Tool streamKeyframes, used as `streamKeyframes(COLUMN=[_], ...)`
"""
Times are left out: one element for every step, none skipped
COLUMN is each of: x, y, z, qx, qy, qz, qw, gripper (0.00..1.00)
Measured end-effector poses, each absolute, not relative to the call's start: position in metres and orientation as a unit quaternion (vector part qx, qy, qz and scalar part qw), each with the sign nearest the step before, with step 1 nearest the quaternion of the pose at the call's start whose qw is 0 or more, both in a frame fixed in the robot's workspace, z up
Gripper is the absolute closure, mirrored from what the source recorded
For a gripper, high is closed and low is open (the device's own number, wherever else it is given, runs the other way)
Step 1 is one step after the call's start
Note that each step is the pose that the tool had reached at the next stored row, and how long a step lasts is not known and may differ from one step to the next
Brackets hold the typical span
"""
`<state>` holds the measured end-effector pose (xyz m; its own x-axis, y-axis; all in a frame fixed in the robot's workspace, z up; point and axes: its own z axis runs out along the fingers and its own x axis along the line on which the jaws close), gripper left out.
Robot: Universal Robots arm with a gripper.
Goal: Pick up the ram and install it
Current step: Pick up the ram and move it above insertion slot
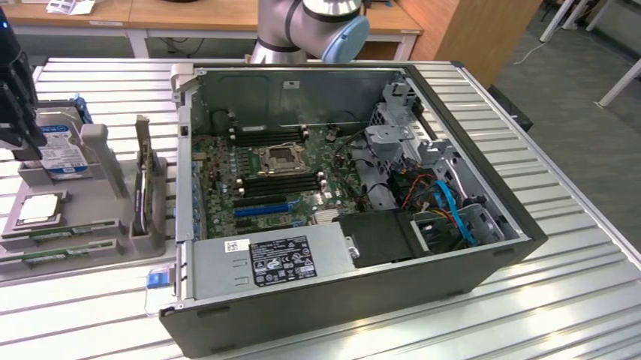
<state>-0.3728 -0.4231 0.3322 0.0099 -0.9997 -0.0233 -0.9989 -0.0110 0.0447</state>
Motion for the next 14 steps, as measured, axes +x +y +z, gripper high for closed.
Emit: streamKeyframes(x=[-0.373, -0.373, -0.373, -0.373, -0.373, -0.373, -0.373, -0.373, -0.373, -0.373, -0.373, -0.373, -0.373, -0.373], y=[-0.423, -0.423, -0.423, -0.423, -0.423, -0.423, -0.423, -0.423, -0.423, -0.423, -0.423, -0.423, -0.423, -0.423], z=[0.33, 0.329, 0.327, 0.325, 0.323, 0.321, 0.32, 0.318, 0.316, 0.315, 0.313, 0.312, 0.31, 0.309], qx=[0.711, 0.711, 0.711, 0.711, 0.711, 0.711, 0.711, 0.711, 0.711, 0.711, 0.711, 0.711, 0.711, 0.711], qy=[-0.703, -0.703, -0.703, -0.703, -0.703, -0.703, -0.703, -0.703, -0.703, -0.703, -0.703, -0.703, -0.703, -0.703], qz=[-0.024, -0.024, -0.024, -0.024, -0.024, -0.024, -0.024, -0.024, -0.024, -0.024, -0.024, -0.024, -0.024, -0.024], qw=[0.008, 0.008, 0.008, 0.008, 0.008, 0.008, 0.008, 0.008, 0.008, 0.008, 0.008, 0.008, 0.008, 0.008], gripper=[0.71, 0.71, 0.71, 0.71, 0.71, 0.71, 0.71, 0.71, 0.71, 0.71, 0.71, 0.71, 0.71, 0.71])
